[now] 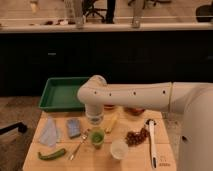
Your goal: Stack cups on top of each other
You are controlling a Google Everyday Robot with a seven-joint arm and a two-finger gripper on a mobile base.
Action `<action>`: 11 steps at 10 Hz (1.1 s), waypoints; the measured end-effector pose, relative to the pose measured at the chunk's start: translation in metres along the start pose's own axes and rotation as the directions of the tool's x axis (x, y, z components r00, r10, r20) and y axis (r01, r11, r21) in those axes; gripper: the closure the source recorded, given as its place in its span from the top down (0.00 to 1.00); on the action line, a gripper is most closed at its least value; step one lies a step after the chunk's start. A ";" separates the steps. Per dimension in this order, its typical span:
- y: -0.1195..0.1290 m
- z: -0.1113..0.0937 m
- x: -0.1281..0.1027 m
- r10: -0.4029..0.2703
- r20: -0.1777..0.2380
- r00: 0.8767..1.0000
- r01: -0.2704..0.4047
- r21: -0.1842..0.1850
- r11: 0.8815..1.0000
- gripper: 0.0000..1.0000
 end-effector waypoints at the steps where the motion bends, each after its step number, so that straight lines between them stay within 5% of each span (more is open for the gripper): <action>1: 0.000 0.000 0.000 0.000 -0.001 1.000 0.000 -0.001 1.000 0.01; 9: 0.000 0.000 0.000 0.000 0.001 1.000 0.000 0.001 1.000 0.77; 11: 0.000 0.000 0.000 0.000 0.001 1.000 0.000 0.002 1.000 0.80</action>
